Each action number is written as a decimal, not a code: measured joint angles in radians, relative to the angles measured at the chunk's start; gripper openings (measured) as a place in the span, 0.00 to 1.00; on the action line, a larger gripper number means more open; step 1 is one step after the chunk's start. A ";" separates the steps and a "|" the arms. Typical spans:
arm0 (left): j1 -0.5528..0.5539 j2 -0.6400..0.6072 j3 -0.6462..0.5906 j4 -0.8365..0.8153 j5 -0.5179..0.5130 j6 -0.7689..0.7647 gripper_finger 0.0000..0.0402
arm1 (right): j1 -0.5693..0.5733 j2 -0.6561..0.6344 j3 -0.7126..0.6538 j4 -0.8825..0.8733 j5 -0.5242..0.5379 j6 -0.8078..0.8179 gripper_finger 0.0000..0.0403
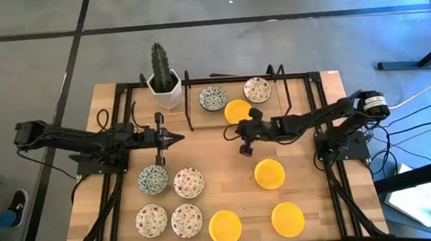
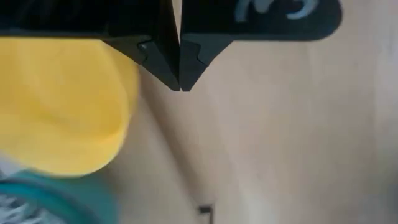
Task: Pick & Place Mini bowls
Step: Stack the green printed bowl on top of the green printed bowl on the shelf
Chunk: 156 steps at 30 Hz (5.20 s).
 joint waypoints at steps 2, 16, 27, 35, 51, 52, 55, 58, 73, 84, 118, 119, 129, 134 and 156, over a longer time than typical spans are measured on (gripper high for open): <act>0.000 0.000 0.000 0.000 0.000 0.000 0.01 | 0.000 -0.002 0.002 -0.008 0.036 0.007 0.00; 0.000 0.000 0.000 0.000 0.000 0.000 0.01 | -0.049 -0.003 0.001 -0.038 0.072 0.026 0.00; 0.000 0.000 0.000 0.000 0.028 -0.019 0.01 | -0.020 -0.026 0.008 0.038 -0.177 -0.030 0.01; 0.000 0.000 0.000 0.000 0.045 -0.070 0.01 | 0.098 -0.228 0.188 -0.305 -0.387 -0.172 0.01; 0.000 0.000 0.000 -0.045 -0.131 -0.106 0.01 | 0.216 -1.090 -0.350 0.004 -0.273 -0.197 0.01; 0.000 0.000 0.000 -0.045 -0.131 -0.106 0.01 | 0.216 -1.107 -0.385 0.026 -0.237 -0.188 0.01; 0.000 0.000 0.000 -0.039 -0.131 -0.071 0.01 | 0.217 -1.120 -0.477 0.084 -0.191 -0.153 0.01; -0.001 -0.004 0.000 -0.052 -0.113 -0.105 0.01 | 0.217 -1.107 -0.525 0.152 -0.191 -0.135 0.01; -0.106 -0.003 0.148 -0.426 -0.242 -0.102 0.01 | 0.217 -0.923 -0.531 0.237 -0.337 -0.058 0.01; -0.112 -0.008 0.148 -0.463 -0.378 -0.078 0.01 | 0.217 -0.208 -0.085 0.248 -0.330 0.016 0.02; -0.178 -0.062 0.138 -0.485 -0.325 -0.097 0.01 | 0.098 0.719 0.992 -0.486 -0.480 0.163 0.74; -0.178 -0.062 0.138 -0.484 -0.326 -0.096 0.01 | 0.098 0.723 0.992 -0.483 -0.474 0.167 0.74; -0.178 -0.062 0.138 -0.462 -0.326 -0.095 0.01 | 0.098 0.757 0.992 -0.465 -0.456 0.180 0.51; -0.178 -0.062 0.138 -0.462 -0.326 -0.095 0.01 | 0.098 0.757 0.992 -0.457 -0.403 0.156 0.26; -0.178 -0.062 0.137 -0.449 -0.338 -0.062 0.01 | 0.080 0.520 0.990 -0.566 -0.523 -0.039 0.04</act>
